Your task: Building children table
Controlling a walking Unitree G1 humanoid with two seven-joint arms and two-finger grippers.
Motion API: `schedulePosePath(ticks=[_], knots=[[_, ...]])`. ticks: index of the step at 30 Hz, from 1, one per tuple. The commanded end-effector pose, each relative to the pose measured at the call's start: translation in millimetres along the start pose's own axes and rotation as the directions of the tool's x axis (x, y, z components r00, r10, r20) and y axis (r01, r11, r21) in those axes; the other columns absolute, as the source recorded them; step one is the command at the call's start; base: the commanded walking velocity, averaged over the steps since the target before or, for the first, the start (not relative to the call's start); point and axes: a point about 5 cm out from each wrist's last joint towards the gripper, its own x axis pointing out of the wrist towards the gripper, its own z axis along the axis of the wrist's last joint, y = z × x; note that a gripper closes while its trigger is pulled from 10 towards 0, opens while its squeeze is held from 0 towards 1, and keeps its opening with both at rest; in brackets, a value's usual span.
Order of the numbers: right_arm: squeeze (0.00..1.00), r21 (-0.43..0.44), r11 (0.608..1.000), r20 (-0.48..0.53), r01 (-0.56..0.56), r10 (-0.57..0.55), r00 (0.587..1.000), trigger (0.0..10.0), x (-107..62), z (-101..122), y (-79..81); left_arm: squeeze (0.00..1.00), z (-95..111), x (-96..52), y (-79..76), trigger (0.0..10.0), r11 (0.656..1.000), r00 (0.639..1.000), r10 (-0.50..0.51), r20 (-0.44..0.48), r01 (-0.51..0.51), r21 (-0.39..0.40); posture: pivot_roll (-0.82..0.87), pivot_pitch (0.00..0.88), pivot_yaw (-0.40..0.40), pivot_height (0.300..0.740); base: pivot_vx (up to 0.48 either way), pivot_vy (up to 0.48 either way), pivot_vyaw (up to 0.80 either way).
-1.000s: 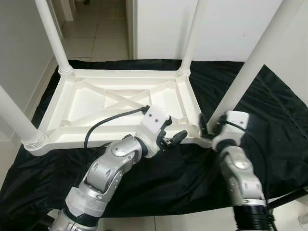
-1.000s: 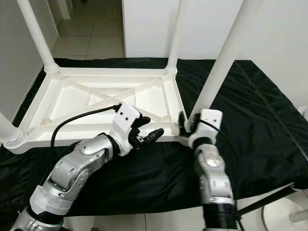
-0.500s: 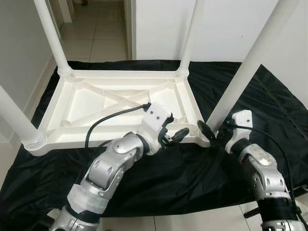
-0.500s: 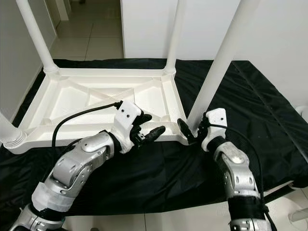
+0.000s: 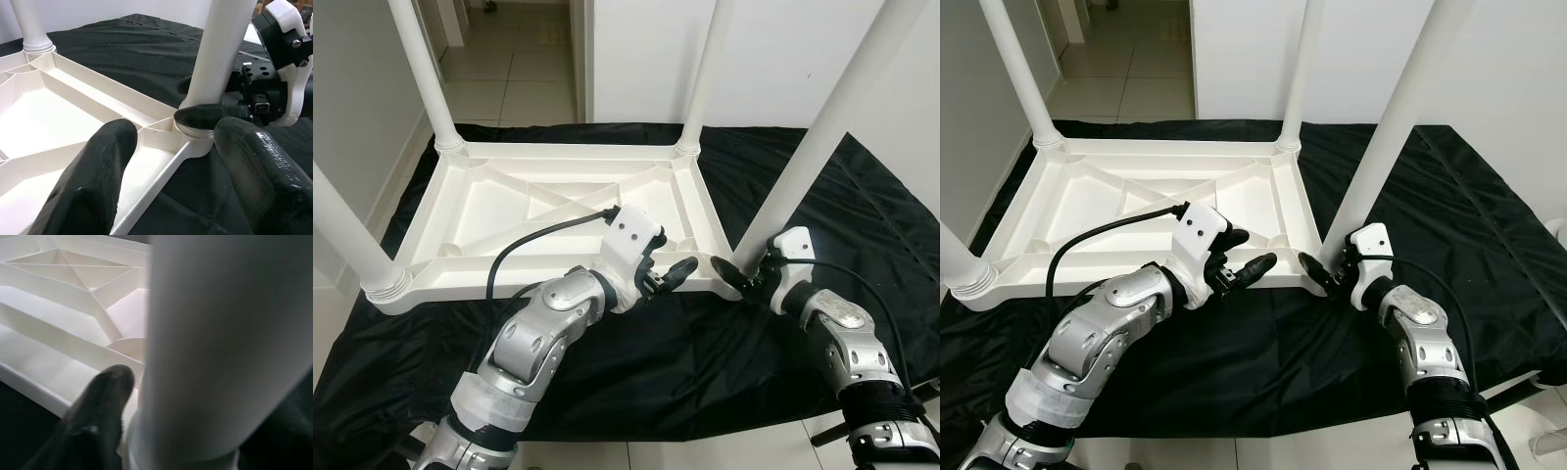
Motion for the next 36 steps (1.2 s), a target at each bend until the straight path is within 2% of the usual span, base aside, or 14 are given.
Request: schedulePosePath(ticks=[1,4,5,12,16,20,24,25,27,28,29,32,33,36], knots=[[0.00,0.004,0.999,-0.038,-0.036,0.036,0.999,0.0,-0.5,-9,4.0,0.00,0,0.2,0.5,10.0,1.000,1.000,-0.010,0.002,0.010,0.002,-0.04,0.009,-0.043,0.740,0.000,0.000,0.00],[0.00,0.014,1.000,-0.033,-0.026,0.026,0.999,0.0,-2.2,-11,4.1,0.00,0,-0.5,-0.7,10.0,1.000,1.000,-0.010,0.001,0.010,0.000,-0.04,0.012,-0.043,0.740,0.000,0.000,0.00],[0.00,0.026,1.000,-0.026,-0.001,0.002,1.000,10.0,-2.5,-10,3.9,0.00,-1,-0.4,-1.1,10.0,1.000,1.000,-0.010,0.001,0.010,-0.002,-0.04,0.014,-0.047,0.740,0.000,0.000,0.00],[0.00,0.087,0.981,-0.015,0.173,-0.173,0.985,10.0,0.7,-7,4.2,0.00,-1,-0.1,-2.4,10.0,1.000,1.000,-0.014,-0.001,0.014,-0.007,-0.05,0.017,-0.046,0.740,0.000,0.000,0.00],[0.00,0.123,0.950,-0.025,0.288,-0.287,0.957,10.0,2.3,-6,7.3,0.00,-2,-0.3,-3.5,10.0,1.000,1.000,-0.019,-0.002,0.019,-0.011,-0.05,0.016,-0.046,0.740,0.000,0.000,0.00],[0.00,0.197,0.881,-0.067,0.430,-0.426,0.902,10.0,2.0,-7,7.8,0.00,-3,-0.4,-3.3,10.0,1.000,1.000,-0.022,-0.006,0.022,-0.009,-0.05,0.013,-0.046,0.740,0.000,0.000,0.00],[0.00,0.215,0.851,-0.085,0.480,-0.473,0.877,10.0,3.6,-9,17.9,0.00,-3,0.2,-3.5,10.0,1.000,1.000,-0.022,-0.006,0.022,-0.009,-0.06,0.010,-0.051,0.740,0.000,0.000,0.00],[0.00,0.220,0.822,-0.101,0.525,-0.516,0.851,10.0,4.5,-9,24.3,0.00,-3,0.4,-3.5,10.0,1.000,1.000,-0.021,-0.006,0.021,-0.010,-0.06,0.010,-0.051,0.740,0.000,0.000,0.00],[0.00,0.215,0.797,-0.115,0.564,-0.553,0.825,10.0,5.2,-9,28.3,0.00,-3,0.4,-3.0,10.0,1.000,1.000,-0.021,-0.007,0.021,-0.010,-0.06,0.010,-0.051,0.740,0.000,0.000,0.00],[0.00,0.218,0.766,-0.132,0.604,-0.590,0.796,10.0,6.8,-10,36.4,0.00,-4,0.2,-2.6,10.0,1.000,1.000,-0.018,-0.007,0.018,-0.010,-0.06,0.004,-0.059,0.740,0.000,0.000,0.00],[0.00,0.218,0.766,-0.132,0.604,-0.590,0.796,10.0,6.8,-10,36.4,0.00,-4,0.2,-2.6,10.0,1.000,1.000,-0.018,-0.007,0.018,-0.010,-0.06,0.004,-0.059,0.740,0.000,0.000,0.00],[0.00,0.237,0.675,-0.171,0.699,-0.679,0.714,10.0,9.2,-10,52.5,0.00,-4,-0.1,-1.5,10.0,1.000,1.000,-0.010,-0.007,0.010,-0.009,-0.05,0.003,-0.061,0.740,0.000,0.000,0.00],[0.00,0.253,0.653,-0.179,0.714,-0.694,0.697,10.0,12.4,-9,59.5,0.00,-4,0.1,-1.1,10.0,1.000,1.000,-0.007,-0.005,0.007,-0.010,-0.05,0.003,-0.061,0.740,0.000,0.000,0.00],[0.00,0.264,0.639,-0.184,0.722,-0.702,0.688,10.0,14.6,-8,64.3,0.00,-3,0.2,-0.8,10.0,1.000,1.000,-0.005,-0.004,0.005,-0.010,-0.05,0.003,-0.061,0.740,0.000,0.000,0.00]])
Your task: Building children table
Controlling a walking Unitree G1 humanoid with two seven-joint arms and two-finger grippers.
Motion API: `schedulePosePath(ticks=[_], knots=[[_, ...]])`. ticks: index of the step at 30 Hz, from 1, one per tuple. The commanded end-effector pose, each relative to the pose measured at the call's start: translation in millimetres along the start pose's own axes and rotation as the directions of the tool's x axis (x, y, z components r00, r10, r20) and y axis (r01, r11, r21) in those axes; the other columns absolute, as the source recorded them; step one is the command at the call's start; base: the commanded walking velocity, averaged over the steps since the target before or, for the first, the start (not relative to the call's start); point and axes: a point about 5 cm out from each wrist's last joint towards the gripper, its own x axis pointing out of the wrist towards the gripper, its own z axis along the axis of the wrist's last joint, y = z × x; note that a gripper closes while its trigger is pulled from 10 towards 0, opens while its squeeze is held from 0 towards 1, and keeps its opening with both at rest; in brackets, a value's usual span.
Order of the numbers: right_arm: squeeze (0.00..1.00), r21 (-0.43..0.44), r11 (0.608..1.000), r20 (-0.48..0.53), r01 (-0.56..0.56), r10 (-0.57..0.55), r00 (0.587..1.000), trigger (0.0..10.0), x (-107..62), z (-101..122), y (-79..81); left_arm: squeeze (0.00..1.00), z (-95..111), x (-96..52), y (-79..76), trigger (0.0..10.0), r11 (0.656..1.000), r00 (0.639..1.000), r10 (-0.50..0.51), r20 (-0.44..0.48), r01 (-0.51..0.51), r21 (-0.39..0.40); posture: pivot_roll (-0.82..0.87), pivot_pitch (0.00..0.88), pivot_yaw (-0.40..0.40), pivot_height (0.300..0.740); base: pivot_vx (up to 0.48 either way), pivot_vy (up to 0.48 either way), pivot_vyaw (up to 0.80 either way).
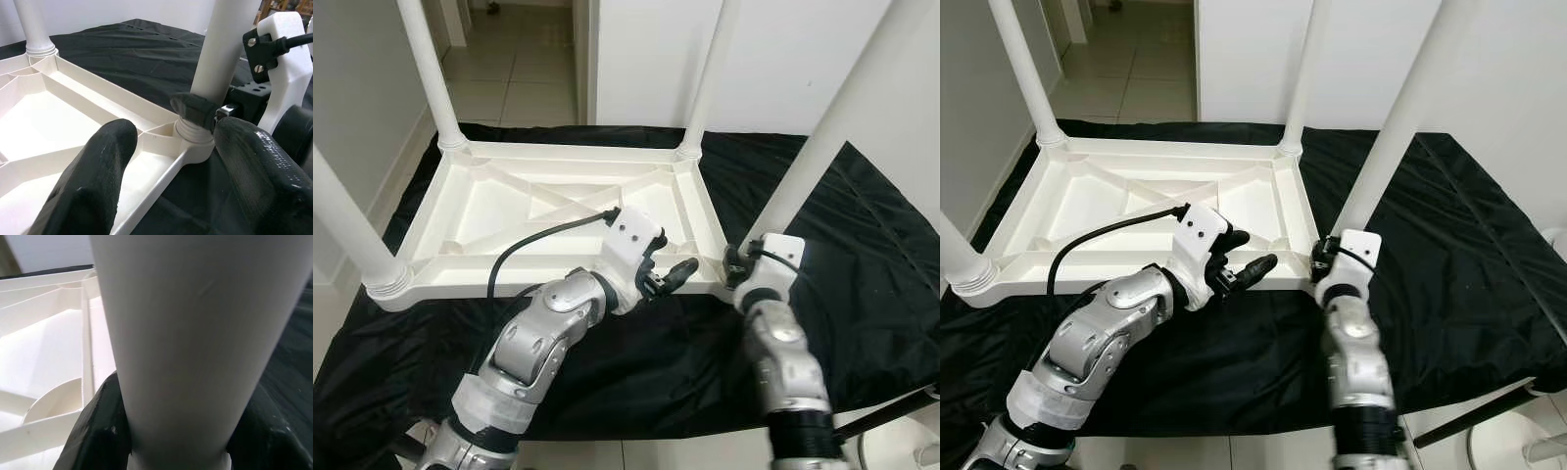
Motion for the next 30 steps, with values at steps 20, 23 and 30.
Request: schedulePosePath(ticks=[20,23,30], knots=[[1.00,-0.009,0.987,0.044,-0.160,0.161,0.986,10.0,-12.3,4,-2.4,0.00,-2,-1.4,2.1,10.0,1.000,1.000,0.014,-0.007,-0.014,-0.008,-0.07,0.007,-0.049,0.740,0.000,0.000,0.00],[1.00,-0.048,0.969,0.059,-0.242,0.245,0.968,10.0,-11.2,7,-11.6,0.00,-2,-1.1,2.1,10.0,1.000,1.000,0.013,-0.009,-0.013,-0.004,-0.07,0.010,-0.041,0.740,0.000,0.000,0.00],[0.00,-0.130,0.907,0.047,-0.400,0.409,0.911,10.0,-5.1,16,-25.3,0.00,-2,-0.6,3.9,10.0,1.000,1.000,0.014,-0.015,-0.014,0.003,-0.08,0.018,-0.023,0.740,0.000,0.000,0.00]])
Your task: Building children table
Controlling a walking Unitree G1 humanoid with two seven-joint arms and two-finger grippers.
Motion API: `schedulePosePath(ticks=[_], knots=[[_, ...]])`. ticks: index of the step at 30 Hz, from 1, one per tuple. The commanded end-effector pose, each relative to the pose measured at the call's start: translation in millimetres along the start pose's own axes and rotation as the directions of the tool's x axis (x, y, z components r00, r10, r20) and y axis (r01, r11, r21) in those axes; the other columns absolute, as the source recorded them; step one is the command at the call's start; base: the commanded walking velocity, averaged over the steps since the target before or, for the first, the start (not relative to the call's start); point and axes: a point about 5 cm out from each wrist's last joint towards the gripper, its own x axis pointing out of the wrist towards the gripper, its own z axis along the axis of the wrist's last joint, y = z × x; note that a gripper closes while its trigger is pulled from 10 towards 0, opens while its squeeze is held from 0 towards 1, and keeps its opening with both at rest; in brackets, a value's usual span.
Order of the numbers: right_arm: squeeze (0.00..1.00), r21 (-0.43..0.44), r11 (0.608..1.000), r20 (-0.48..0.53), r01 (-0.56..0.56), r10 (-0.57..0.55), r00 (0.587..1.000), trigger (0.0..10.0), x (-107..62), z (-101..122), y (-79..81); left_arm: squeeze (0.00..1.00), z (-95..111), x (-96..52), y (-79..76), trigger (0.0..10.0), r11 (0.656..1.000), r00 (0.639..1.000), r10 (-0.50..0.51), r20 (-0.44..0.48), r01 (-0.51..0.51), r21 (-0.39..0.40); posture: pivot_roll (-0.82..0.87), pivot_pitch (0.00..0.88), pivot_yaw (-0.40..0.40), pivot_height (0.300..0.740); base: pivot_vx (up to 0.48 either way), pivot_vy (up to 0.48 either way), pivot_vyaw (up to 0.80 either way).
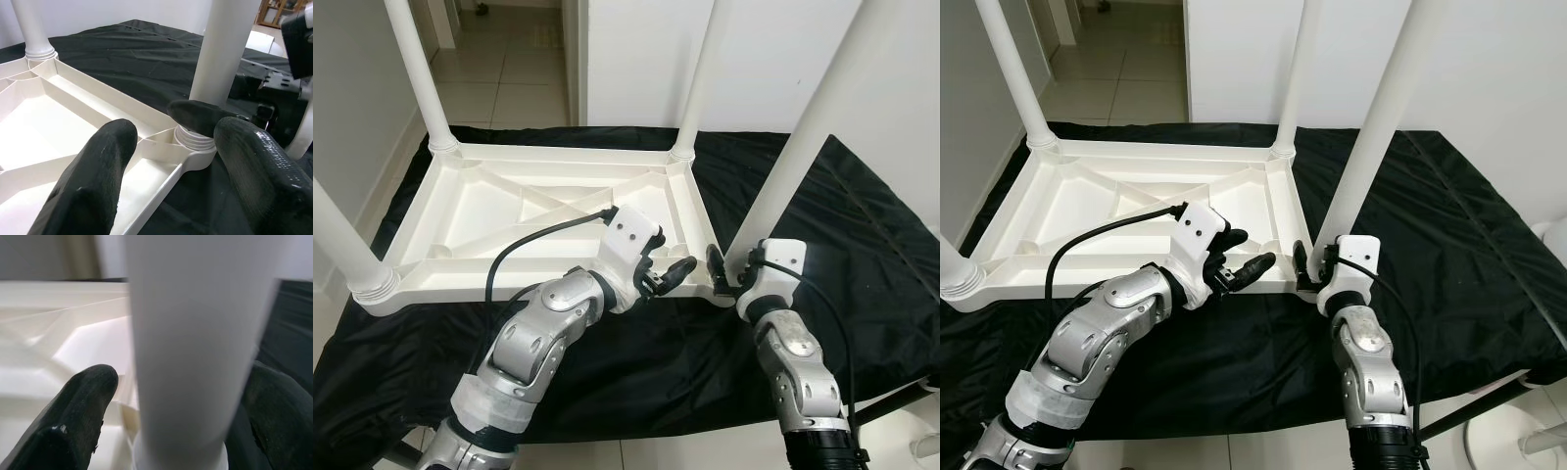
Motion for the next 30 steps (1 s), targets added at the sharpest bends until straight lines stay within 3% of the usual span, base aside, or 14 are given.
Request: schedulePosePath(ticks=[1,3,5,10,13,20,30], knots=[[0.00,0.013,1.000,0.003,-0.024,0.024,1.000,10.0,1.0,0,0.5,0.00,-2,0.7,1.3,10.0,1.000,1.000,0.002,-0.017,-0.002,0.003,-0.08,0.018,-0.023,0.740,0.000,0.000,0.00],[0.00,-0.068,0.980,-0.020,-0.189,0.188,0.982,10.0,1.9,3,-4.0,0.00,-2,1.2,2.4,10.0,1.000,1.000,0.005,-0.020,-0.005,0.011,-0.08,0.021,-0.020,0.740,0.000,0.000,0.00],[0.00,-0.110,0.952,-0.046,-0.285,0.282,0.958,10.0,2.5,3,-4.3,0.00,-1,1.4,3.6,10.0,1.000,1.000,0.008,-0.022,-0.008,0.014,-0.08,0.022,-0.011,0.740,0.000,0.000,0.00],[0.00,-0.140,0.906,-0.064,-0.399,0.394,0.917,10.0,4.1,3,-2.5,0.00,-1,1.4,4.3,10.0,1.000,1.000,0.012,-0.023,-0.011,0.017,-0.07,0.026,-0.007,0.740,0.000,0.000,0.00],[0.00,-0.183,0.846,-0.088,-0.501,0.493,0.865,10.0,9.7,5,-2.6,0.00,0,1.4,4.7,10.0,1.000,1.000,0.014,-0.024,-0.013,0.021,-0.06,0.029,-0.008,0.740,0.000,0.000,0.00],[0.00,-0.198,0.838,-0.086,-0.508,0.502,0.861,10.0,13.0,6,-7.0,0.00,0,-0.1,6.4,10.0,0.999,0.999,0.025,-0.024,-0.025,0.027,-0.06,0.034,-0.012,0.740,0.000,0.000,0.00],[0.00,-0.174,0.832,-0.071,-0.527,0.523,0.849,10.0,6.0,2,-1.0,0.00,1,0.1,5.1,10.0,1.000,1.000,0.021,-0.022,-0.021,0.021,-0.05,0.042,-0.005,0.740,0.000,0.000,0.00]])
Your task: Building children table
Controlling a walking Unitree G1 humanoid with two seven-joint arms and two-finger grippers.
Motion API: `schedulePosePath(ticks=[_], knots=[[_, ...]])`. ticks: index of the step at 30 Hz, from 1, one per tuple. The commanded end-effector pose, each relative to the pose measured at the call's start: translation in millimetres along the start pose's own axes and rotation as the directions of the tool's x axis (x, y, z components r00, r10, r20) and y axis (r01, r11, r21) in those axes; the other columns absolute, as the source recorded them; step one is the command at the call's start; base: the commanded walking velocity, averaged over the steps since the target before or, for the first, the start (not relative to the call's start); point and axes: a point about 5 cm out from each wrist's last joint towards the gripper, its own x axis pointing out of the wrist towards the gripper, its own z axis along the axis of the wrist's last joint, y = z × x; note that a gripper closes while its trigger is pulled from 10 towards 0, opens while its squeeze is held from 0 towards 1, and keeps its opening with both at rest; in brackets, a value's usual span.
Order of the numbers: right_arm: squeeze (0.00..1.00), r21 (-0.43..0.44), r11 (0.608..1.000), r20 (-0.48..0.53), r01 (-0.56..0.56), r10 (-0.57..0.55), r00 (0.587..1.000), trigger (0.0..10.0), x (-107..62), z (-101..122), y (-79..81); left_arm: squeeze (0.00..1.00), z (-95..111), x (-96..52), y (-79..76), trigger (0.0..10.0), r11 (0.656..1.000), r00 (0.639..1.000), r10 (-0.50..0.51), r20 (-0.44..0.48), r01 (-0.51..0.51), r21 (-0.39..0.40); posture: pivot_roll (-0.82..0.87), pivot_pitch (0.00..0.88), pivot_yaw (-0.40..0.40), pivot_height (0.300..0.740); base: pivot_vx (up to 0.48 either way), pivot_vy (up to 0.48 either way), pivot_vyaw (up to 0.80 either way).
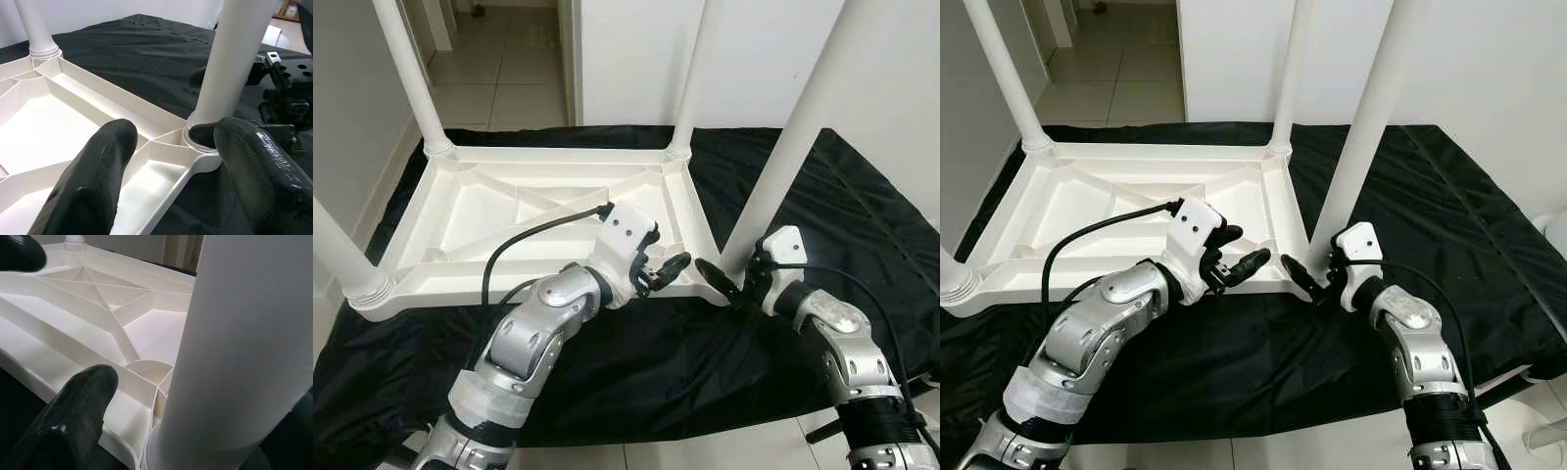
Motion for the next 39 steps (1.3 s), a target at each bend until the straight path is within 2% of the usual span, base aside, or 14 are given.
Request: schedulePosePath(ticks=[1,3,4,5,6,16,17,19,20,29,33,34,37,39], knots=[[0.00,0.007,0.998,0.004,-0.061,0.061,0.998,7.5,3.1,-2,11.2,0.00,0,0.6,0.0,10.0,1.000,1.000,0.002,-0.013,-0.002,0.008,-0.05,0.047,-0.004,0.740,0.000,0.000,0.00],[0.00,0.007,0.998,0.004,-0.060,0.060,0.998,7.5,2.7,-3,11.0,0.00,0,0.7,0.3,10.0,1.000,1.000,0.002,-0.014,-0.002,0.008,-0.05,0.047,-0.004,0.740,0.000,0.000,0.00],[0.00,0.012,0.998,0.007,-0.054,0.054,0.999,3.5,1.8,-3,10.9,0.00,0,0.6,0.3,10.0,1.000,1.000,0.002,-0.014,-0.002,0.008,-0.05,0.051,-0.008,0.740,0.000,0.000,0.00],[0.00,0.015,0.999,0.010,-0.050,0.050,0.999,3.5,1.2,-3,10.7,0.00,0,0.4,0.2,10.0,1.000,1.000,0.002,-0.014,-0.002,0.008,-0.05,0.051,-0.008,0.740,0.000,0.000,0.00],[0.00,0.025,0.999,0.012,-0.040,0.040,0.999,0.0,0.1,-4,11.0,0.00,0,0.3,0.0,10.0,1.000,1.000,0.001,-0.014,-0.001,0.008,-0.06,0.051,-0.008,0.740,0.000,0.000,0.00],[0.00,0.089,0.996,0.013,0.023,-0.024,1.000,0.0,-7.4,-9,15.6,0.00,-4,-2.0,-6.5,10.0,0.999,0.999,-0.037,-0.019,0.038,0.006,-0.06,0.054,-0.013,0.740,0.000,0.000,0.00],[0.00,0.094,0.995,0.015,0.028,-0.030,0.999,2.4,-7.6,-9,15.9,0.00,-4,-2.3,-6.7,10.0,0.999,0.999,-0.039,-0.019,0.039,0.007,-0.06,0.054,-0.013,0.740,0.000,0.000,0.00],[0.00,0.116,0.991,0.019,0.060,-0.062,0.998,2.4,-7.3,-8,16.7,0.00,-4,-2.7,-6.9,10.0,0.999,0.999,-0.040,-0.021,0.040,0.008,-0.06,0.055,-0.016,0.740,0.000,0.000,0.00],[0.00,0.144,0.985,0.021,0.089,-0.093,0.995,10.0,-6.2,-7,18.8,0.00,-4,-2.9,-6.5,10.0,0.999,0.999,-0.039,-0.021,0.040,0.009,-0.06,0.056,-0.021,0.740,0.000,0.000,0.00],[0.00,0.210,0.918,-0.030,0.338,-0.339,0.940,10.0,-3.3,-6,21.9,0.00,-3,-1.9,-3.4,10.0,1.000,1.000,-0.021,-0.014,0.021,0.007,-0.08,0.055,-0.029,0.740,0.000,0.000,0.00],[0.00,0.271,0.832,-0.086,0.484,-0.480,0.873,10.0,-2.0,-7,28.7,0.00,-4,-1.9,-2.0,10.0,1.000,1.000,-0.013,-0.013,0.013,0.004,-0.08,0.053,-0.020,0.740,0.000,0.000,0.00],[0.00,0.293,0.764,-0.124,0.576,-0.566,0.815,10.0,-0.9,-8,34.9,0.00,-4,-1.3,-1.3,10.0,1.000,1.000,-0.012,-0.013,0.012,0.006,-0.09,0.056,-0.014,0.740,0.000,0.000,0.00],[0.00,0.306,0.707,-0.148,0.637,-0.626,0.766,10.0,-0.4,-8,40.4,0.00,-4,-0.6,-0.7,10.0,1.000,1.000,-0.011,-0.012,0.011,0.010,-0.09,0.062,-0.016,0.740,0.000,0.000,0.00],[0.00,0.311,0.608,-0.183,0.730,-0.716,0.674,10.0,-0.2,-6,48.3,0.00,-4,-1.2,1.4,10.0,1.000,1.000,-0.008,-0.008,0.008,0.001,-0.08,0.065,-0.001,0.740,0.000,0.000,0.00]])
